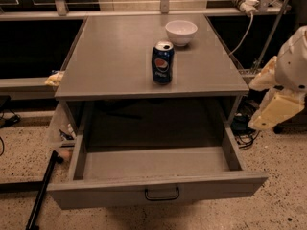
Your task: Close top drawer
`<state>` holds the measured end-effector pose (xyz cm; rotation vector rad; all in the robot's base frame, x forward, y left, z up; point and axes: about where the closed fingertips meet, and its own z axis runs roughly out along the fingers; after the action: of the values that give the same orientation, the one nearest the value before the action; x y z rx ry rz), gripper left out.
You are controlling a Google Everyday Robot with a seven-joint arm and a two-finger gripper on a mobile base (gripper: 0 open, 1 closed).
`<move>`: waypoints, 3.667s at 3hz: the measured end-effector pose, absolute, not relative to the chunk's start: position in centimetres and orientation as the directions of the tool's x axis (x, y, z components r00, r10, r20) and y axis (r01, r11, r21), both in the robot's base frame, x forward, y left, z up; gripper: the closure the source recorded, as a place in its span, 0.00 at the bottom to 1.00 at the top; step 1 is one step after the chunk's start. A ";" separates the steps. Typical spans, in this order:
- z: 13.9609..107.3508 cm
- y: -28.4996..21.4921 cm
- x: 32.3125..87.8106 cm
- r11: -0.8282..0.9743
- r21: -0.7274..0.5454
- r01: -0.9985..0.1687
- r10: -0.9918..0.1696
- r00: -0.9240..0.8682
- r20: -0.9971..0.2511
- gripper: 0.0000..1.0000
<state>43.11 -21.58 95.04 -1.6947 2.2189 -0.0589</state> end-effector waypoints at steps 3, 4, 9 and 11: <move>84.5 -21.2 42.2 0.265 -0.208 -0.942 -0.910 -0.173 -0.378 1.00; 82.8 -21.7 41.8 0.247 -0.202 -0.948 -0.922 -0.165 -0.351 1.00; 68.9 -23.6 35.0 0.312 -0.092 -0.946 -0.874 -0.248 -0.417 1.00; 67.3 -21.2 38.1 0.260 -0.312 -0.914 -0.863 -0.075 -0.499 1.00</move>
Offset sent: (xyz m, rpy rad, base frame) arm -0.0170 0.0094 -0.1847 0.2501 0.0235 0.1016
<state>38.08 -21.23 67.33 -1.6059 1.9371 0.1088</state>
